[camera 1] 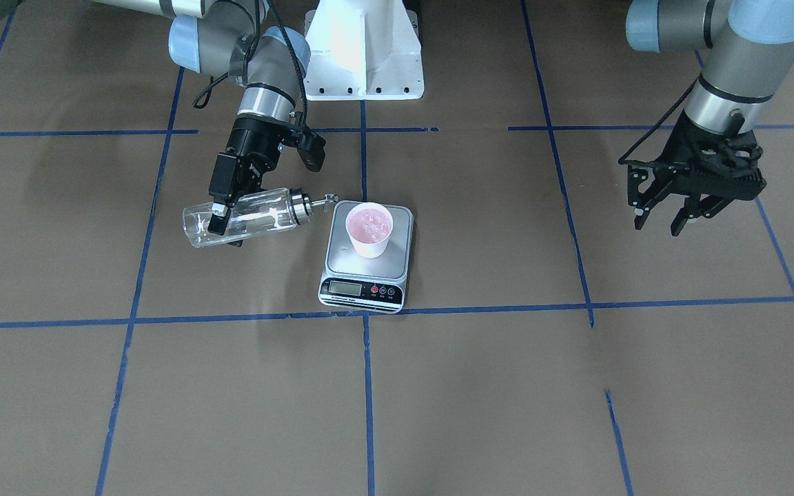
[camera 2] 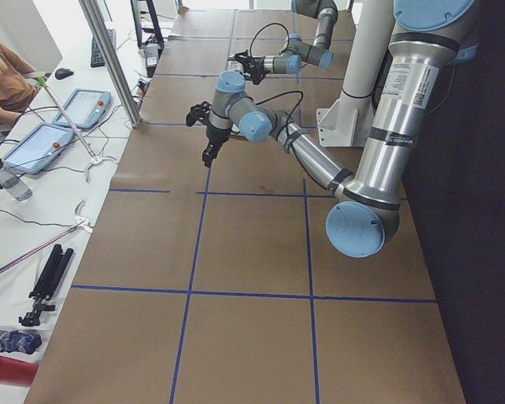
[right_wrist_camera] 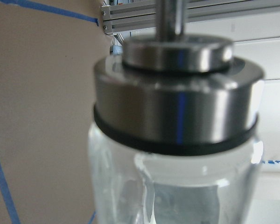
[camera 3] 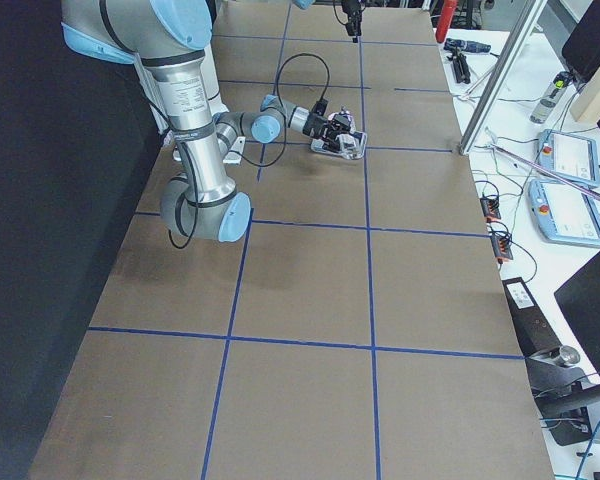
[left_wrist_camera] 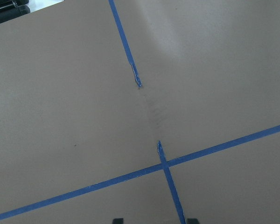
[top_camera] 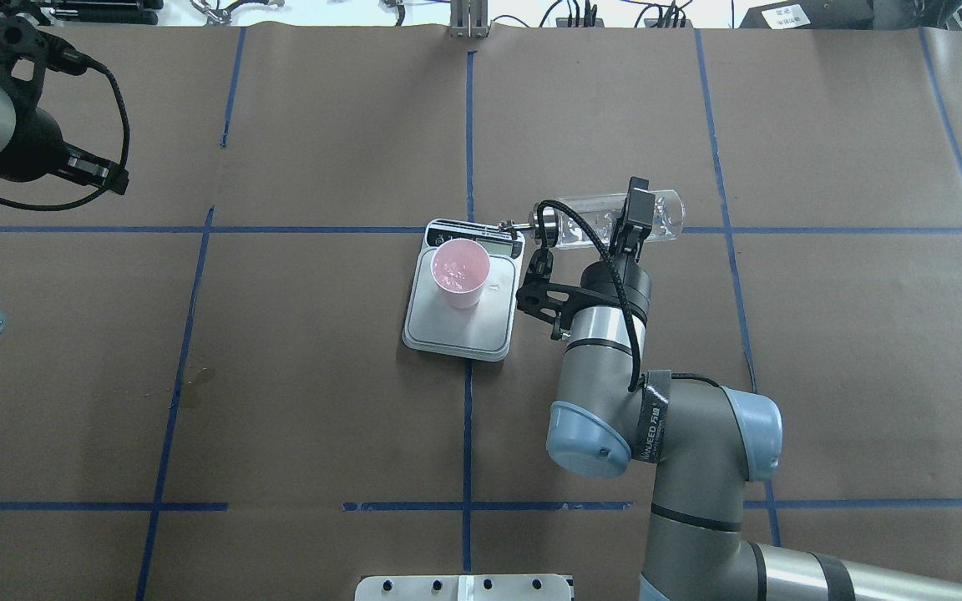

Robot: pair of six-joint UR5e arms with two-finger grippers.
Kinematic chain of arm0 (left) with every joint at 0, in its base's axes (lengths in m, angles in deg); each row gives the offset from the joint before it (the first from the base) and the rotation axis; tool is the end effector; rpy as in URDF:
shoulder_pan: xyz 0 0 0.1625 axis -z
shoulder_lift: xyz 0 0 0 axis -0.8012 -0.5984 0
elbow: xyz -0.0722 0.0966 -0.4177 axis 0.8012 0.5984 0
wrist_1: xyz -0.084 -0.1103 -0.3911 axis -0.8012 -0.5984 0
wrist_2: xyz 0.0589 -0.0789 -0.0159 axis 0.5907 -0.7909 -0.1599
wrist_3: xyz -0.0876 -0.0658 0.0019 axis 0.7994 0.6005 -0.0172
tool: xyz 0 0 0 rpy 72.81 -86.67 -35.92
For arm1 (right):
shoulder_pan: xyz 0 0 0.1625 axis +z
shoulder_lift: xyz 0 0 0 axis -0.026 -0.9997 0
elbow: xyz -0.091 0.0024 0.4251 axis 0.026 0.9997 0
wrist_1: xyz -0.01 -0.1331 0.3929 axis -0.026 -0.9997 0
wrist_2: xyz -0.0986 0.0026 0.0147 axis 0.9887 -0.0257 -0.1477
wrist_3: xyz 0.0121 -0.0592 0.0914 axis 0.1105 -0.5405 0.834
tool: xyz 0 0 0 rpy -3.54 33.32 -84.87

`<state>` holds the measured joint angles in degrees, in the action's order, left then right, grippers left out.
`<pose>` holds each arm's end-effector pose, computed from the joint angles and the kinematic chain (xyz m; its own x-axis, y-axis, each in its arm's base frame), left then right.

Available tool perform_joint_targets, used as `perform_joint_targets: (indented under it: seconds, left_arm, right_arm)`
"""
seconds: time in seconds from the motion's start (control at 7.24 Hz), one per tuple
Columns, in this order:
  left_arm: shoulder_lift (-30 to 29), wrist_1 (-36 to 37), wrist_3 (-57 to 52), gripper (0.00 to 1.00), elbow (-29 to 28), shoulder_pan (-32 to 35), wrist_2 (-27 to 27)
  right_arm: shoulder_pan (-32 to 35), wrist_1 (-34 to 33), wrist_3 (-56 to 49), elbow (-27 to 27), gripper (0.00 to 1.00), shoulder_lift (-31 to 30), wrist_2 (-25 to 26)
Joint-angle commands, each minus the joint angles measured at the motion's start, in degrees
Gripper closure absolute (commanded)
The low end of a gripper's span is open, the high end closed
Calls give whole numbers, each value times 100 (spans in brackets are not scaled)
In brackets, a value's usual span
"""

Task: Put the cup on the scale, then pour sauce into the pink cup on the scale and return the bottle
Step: 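Turn the glass bottle upright with the right gripper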

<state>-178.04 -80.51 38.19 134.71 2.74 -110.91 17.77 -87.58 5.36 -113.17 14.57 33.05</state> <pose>0.2375 -0.5172 0.3543 0.7514 0.2905 -0.5924 -0.0149 0.9051 0.4249 -0.5206 -0.3948 0.2916 0.7724 -0.1897 -0.6061 0.6334 0.3003 0.7132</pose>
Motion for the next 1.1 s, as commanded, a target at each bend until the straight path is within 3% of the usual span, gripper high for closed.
perform_joint_targets:
  seconds: [0.0, 0.28, 0.83, 0.97]
  left_arm:
    - [0, 0, 0, 45, 16, 9, 2]
    - [0, 0, 0, 45, 51, 9, 2]
    - [0, 9, 0, 45, 86, 9, 11]
    - [0, 9, 9, 45, 86, 9, 11]
  right_arm:
    - [-46, 469, 844, -89, 100, -28, -306]
    - [-56, 2188, 1119, -98, 100, -579, -632]
    - [-55, 4080, 3268, -54, 100, -1484, -1045]
    - [-47, 4643, 3378, -45, 100, -1792, -1046]
